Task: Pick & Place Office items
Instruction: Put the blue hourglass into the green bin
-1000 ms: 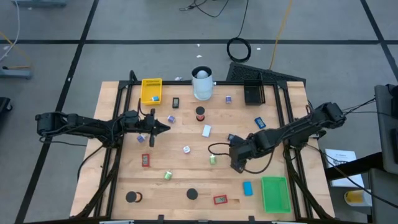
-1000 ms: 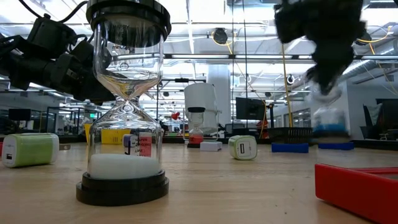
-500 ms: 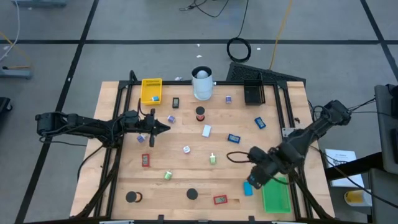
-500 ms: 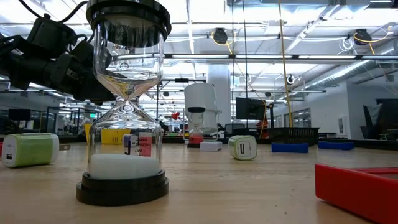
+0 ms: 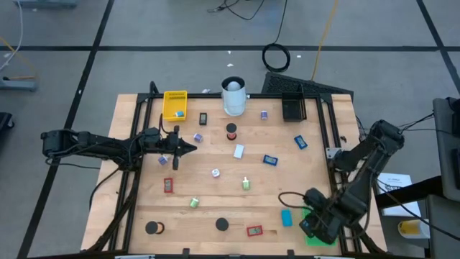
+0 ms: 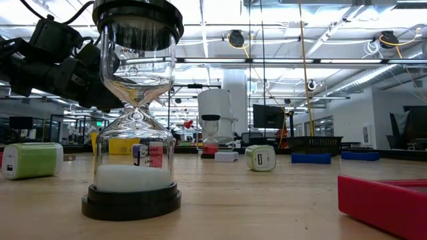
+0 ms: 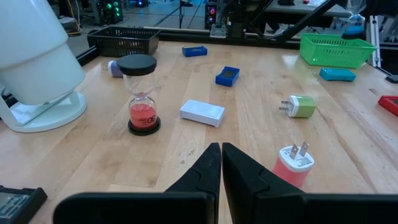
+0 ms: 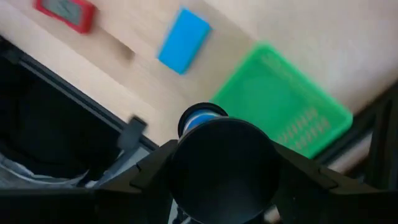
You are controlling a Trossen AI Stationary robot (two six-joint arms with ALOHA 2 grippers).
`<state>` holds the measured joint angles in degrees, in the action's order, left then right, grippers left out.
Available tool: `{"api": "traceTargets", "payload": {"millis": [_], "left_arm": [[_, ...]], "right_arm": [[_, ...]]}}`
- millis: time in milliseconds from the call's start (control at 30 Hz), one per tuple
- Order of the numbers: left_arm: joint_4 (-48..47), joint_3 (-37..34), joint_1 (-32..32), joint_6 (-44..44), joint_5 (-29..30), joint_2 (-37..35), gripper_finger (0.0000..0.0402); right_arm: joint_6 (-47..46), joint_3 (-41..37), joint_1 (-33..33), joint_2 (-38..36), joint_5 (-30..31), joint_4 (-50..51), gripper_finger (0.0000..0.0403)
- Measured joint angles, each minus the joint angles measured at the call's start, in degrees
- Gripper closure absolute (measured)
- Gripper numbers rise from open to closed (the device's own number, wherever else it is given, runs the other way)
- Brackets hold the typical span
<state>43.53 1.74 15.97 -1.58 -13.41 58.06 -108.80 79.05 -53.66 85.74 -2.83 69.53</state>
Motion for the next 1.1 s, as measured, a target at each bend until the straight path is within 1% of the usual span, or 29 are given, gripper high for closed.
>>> {"api": "traceTargets", "payload": {"millis": [100, 267, 433, 600, 800, 967, 1100], "left_arm": [[0.0, 0.0, 0.0, 0.0, 0.0, 0.0, 0.038], [0.0, 0.0, 0.0, -0.1, 0.0, 0.0, 0.038], [0.0, 0.0, 0.0, -0.9, 0.0, 0.0, 0.038], [0.0, 0.0, 0.0, -0.9, 0.0, 0.0, 0.038], [0.0, 0.0, 0.0, -1.4, 0.0, 0.0, 0.038], [0.0, 0.0, 0.0, -1.4, 0.0, 0.0, 0.038], [0.0, 0.0, 0.0, -1.4, 0.0, 0.0, 0.038]], "right_arm": [[-3.9, 0.0, -2.3, 1.4, -0.4, 0.6, 0.0199], [-7.1, 0.0, -4.6, 4.4, -0.3, 0.6, 0.0199], [-7.3, 0.0, -6.2, 8.2, -0.4, -0.4, 0.0197], [-6.6, 0.0, -6.2, 10.1, -0.1, -2.2, 0.0188], [-6.4, 0.0, -6.2, 10.6, 0.0, -2.8, 0.0197], [-6.4, 0.0, -6.2, 10.6, 0.0, -4.0, 0.018], [-6.1, 0.0, -6.2, 10.6, 0.0, -4.4, 0.0182]]}}
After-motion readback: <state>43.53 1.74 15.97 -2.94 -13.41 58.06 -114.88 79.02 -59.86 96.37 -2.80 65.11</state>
